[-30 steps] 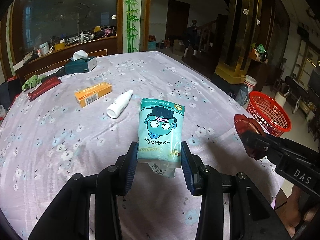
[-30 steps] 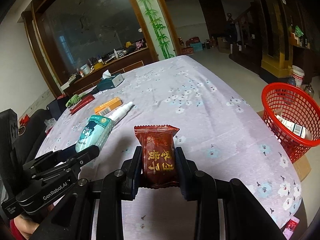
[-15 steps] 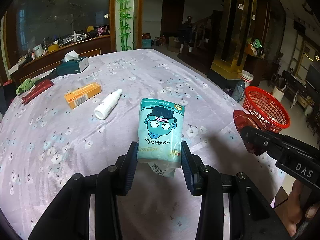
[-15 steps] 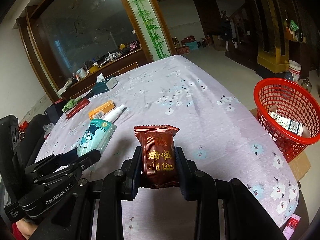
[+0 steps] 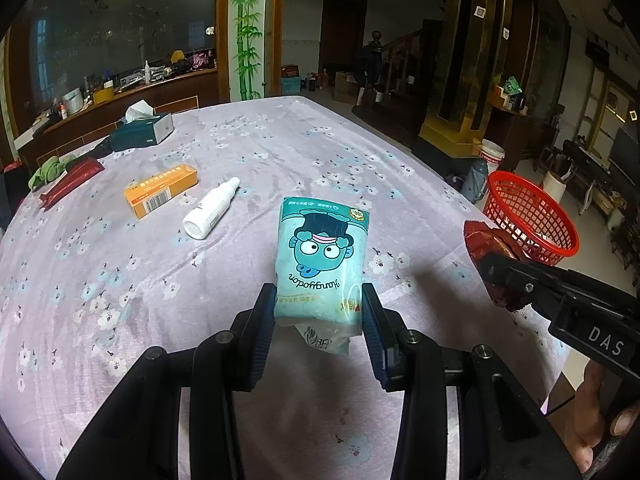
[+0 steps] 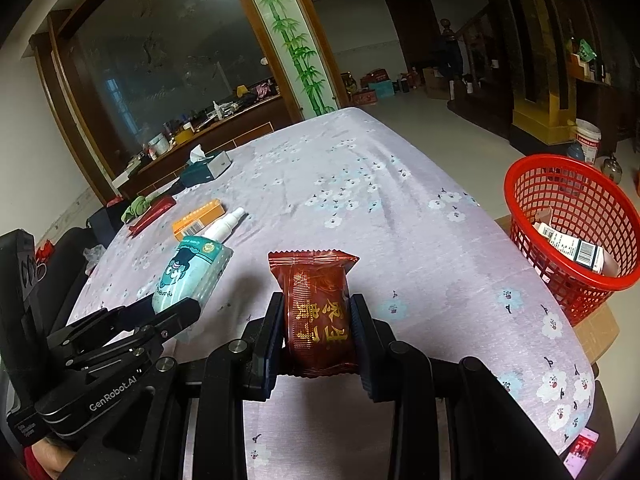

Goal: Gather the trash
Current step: 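Carry the teal packet and red snack packet with both grippers to the red wastebasket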

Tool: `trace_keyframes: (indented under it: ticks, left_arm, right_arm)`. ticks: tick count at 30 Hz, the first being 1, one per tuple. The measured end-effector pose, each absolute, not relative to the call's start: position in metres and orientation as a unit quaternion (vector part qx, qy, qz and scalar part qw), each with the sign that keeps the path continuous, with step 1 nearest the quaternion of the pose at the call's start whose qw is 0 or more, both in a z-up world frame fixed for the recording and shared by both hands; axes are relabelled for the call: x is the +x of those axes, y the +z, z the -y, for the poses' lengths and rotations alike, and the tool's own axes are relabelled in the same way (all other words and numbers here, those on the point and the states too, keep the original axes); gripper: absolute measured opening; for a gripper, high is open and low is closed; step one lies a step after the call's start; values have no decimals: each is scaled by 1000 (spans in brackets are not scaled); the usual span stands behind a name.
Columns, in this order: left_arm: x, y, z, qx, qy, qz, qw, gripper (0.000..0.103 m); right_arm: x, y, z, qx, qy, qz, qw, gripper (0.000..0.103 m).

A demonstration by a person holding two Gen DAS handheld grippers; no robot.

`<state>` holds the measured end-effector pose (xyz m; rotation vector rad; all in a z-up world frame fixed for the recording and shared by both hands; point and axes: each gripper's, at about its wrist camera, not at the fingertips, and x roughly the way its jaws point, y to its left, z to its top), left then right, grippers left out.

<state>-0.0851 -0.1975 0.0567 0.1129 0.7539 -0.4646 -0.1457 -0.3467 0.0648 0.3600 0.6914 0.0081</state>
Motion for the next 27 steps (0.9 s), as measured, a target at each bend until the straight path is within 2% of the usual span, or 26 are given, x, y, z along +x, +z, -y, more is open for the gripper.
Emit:
trace_keyframes:
  ticks: [27]
  left_arm:
    - [-78,65,239,73,-258,-362,893,40]
  right_arm:
    - [-154,71,382,193,-23,-328,924,34]
